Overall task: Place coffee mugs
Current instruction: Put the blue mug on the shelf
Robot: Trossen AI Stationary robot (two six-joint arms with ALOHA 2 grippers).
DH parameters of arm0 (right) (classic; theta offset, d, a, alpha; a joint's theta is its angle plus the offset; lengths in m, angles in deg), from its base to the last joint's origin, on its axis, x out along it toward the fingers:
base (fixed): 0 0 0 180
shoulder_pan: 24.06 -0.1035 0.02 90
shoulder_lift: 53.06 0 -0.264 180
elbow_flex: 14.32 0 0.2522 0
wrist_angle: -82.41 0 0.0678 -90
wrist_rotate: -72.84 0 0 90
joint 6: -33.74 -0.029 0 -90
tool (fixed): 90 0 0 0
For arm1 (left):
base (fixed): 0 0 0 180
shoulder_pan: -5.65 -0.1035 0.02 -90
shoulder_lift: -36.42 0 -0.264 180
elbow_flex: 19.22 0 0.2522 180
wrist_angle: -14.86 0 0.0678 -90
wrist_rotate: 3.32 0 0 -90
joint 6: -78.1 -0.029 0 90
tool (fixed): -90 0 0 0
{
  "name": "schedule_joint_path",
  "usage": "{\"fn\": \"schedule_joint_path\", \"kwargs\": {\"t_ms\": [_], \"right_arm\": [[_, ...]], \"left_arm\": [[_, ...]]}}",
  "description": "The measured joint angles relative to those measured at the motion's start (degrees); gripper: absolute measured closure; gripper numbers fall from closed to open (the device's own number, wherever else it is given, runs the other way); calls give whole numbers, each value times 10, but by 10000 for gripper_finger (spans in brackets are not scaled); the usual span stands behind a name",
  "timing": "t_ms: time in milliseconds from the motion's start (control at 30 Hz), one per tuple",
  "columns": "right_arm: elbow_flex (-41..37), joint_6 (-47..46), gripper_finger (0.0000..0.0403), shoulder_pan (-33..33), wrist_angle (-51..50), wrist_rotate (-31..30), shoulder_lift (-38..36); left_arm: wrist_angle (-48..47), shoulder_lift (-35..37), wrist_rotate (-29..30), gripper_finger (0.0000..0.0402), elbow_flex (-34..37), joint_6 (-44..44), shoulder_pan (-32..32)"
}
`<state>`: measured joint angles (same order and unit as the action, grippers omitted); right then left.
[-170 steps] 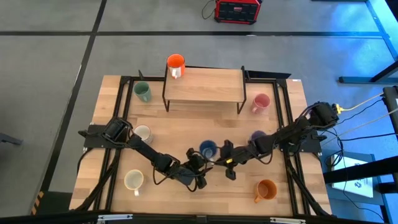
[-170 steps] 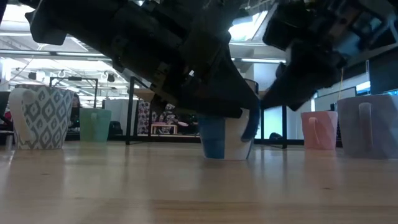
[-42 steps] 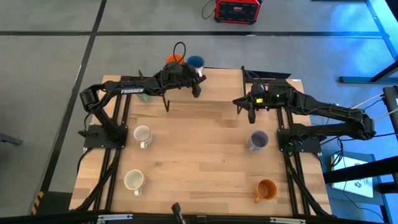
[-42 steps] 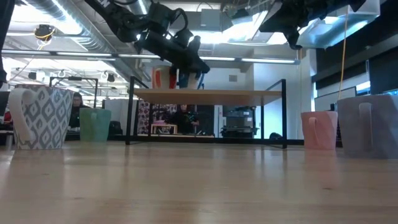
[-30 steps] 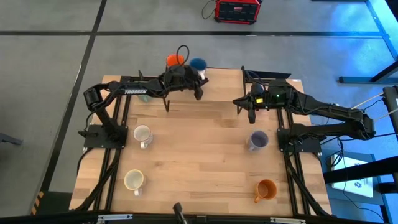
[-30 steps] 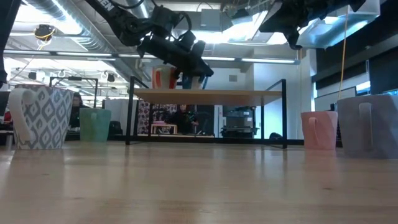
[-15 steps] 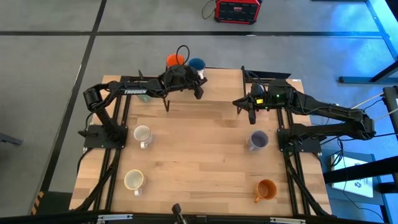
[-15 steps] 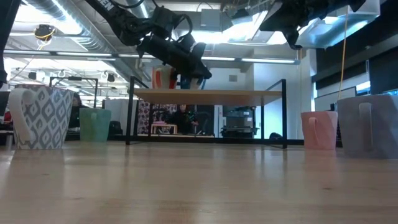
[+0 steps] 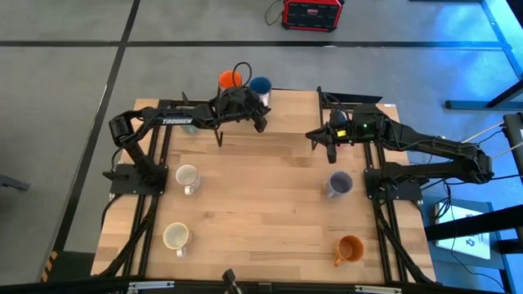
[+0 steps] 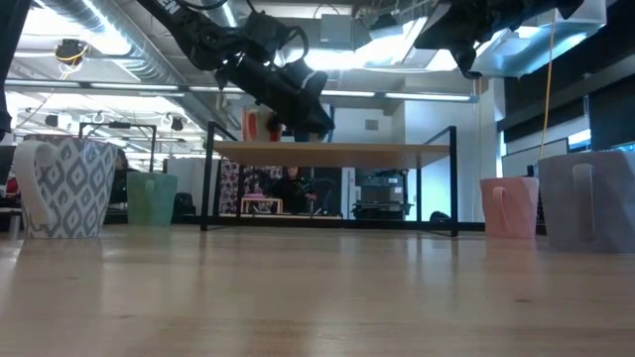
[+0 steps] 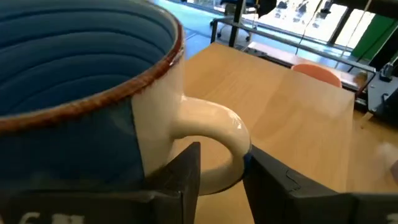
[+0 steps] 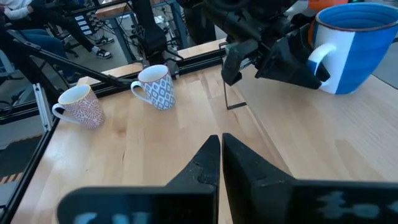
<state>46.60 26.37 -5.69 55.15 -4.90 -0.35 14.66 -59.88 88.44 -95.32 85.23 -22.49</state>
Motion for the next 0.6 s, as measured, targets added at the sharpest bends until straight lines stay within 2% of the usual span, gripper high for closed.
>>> {"fn": "schedule_joint_path", "kwargs": {"t_ms": [600], "right_arm": [[0,1,395,0,-1,5,0]], "left_arm": [[-59,29,22,294,0,-8,7]]}}
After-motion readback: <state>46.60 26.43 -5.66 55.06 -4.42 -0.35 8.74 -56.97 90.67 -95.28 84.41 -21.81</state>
